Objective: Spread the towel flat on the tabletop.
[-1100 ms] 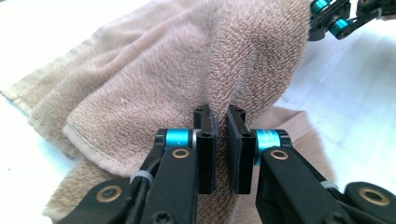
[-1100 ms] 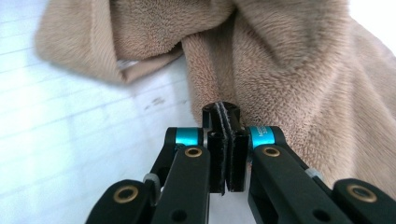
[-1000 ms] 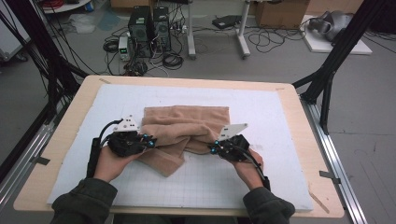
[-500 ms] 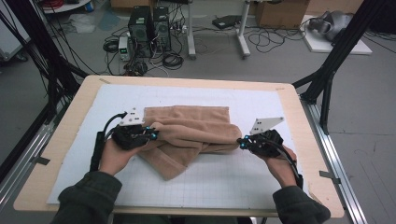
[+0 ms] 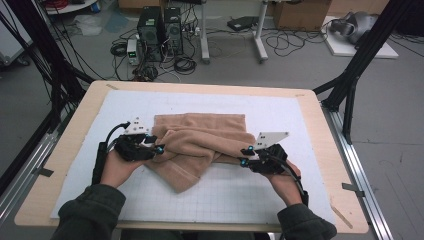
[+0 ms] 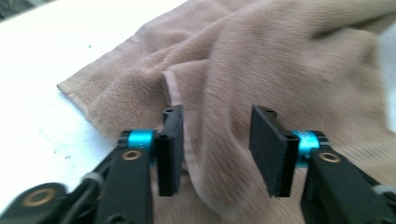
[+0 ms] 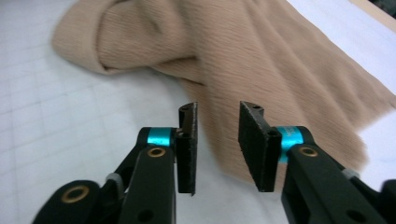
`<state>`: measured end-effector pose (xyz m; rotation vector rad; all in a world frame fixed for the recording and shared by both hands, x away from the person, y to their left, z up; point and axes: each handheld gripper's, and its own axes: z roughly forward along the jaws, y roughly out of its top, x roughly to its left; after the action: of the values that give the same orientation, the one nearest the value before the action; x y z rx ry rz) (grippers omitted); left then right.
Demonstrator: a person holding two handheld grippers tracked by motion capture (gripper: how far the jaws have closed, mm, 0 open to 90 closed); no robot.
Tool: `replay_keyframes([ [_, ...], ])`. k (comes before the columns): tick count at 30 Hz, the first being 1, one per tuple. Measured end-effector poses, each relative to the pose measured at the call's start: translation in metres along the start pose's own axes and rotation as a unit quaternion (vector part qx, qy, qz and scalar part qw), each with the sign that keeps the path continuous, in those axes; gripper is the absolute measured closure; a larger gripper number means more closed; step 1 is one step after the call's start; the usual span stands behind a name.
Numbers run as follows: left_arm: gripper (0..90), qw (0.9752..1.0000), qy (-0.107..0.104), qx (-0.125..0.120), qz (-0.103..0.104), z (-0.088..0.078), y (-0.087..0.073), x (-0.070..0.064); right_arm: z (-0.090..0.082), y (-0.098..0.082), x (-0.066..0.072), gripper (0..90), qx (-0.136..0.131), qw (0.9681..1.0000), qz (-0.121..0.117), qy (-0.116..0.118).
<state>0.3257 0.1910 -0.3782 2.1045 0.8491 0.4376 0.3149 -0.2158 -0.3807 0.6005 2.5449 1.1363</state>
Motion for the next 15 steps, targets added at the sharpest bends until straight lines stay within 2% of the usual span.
replay_keyframes([
  [2,50.2,1.0000,-0.008,-0.001,0.004,-0.004,-0.007,-0.005,0.004,-0.001,0.008,64.0,0.007,0.9999,-0.014,-0.004],
  [4,50.5,0.9999,-0.012,0.008,0.008,0.001,-0.015,-0.008,0.011,-0.003,0.012,62.5,0.010,0.9998,-0.016,0.003],
  [5,50.7,0.9996,-0.013,0.022,0.009,0.007,-0.019,-0.009,0.014,-0.003,0.014,62.3,0.012,0.9998,-0.016,0.009],
  [8,51.2,0.9982,-0.033,0.049,0.005,0.025,-0.028,-0.010,0.027,-0.005,0.015,59.1,0.031,0.9992,-0.025,-0.003],
  [10,52.8,0.9965,-0.039,0.073,0.012,0.037,-0.033,-0.012,0.037,-0.007,0.011,56.9,0.046,0.9985,-0.023,-0.020],
  [13,63.5,0.9972,-0.023,0.065,0.029,0.043,-0.034,-0.019,0.053,-0.011,0.004,57.0,0.081,0.9959,-0.019,-0.036],
  [15,73.4,0.9973,-0.026,0.061,0.029,0.043,-0.034,-0.022,0.062,-0.013,0.001,64.3,0.096,0.9943,-0.021,-0.041],
])
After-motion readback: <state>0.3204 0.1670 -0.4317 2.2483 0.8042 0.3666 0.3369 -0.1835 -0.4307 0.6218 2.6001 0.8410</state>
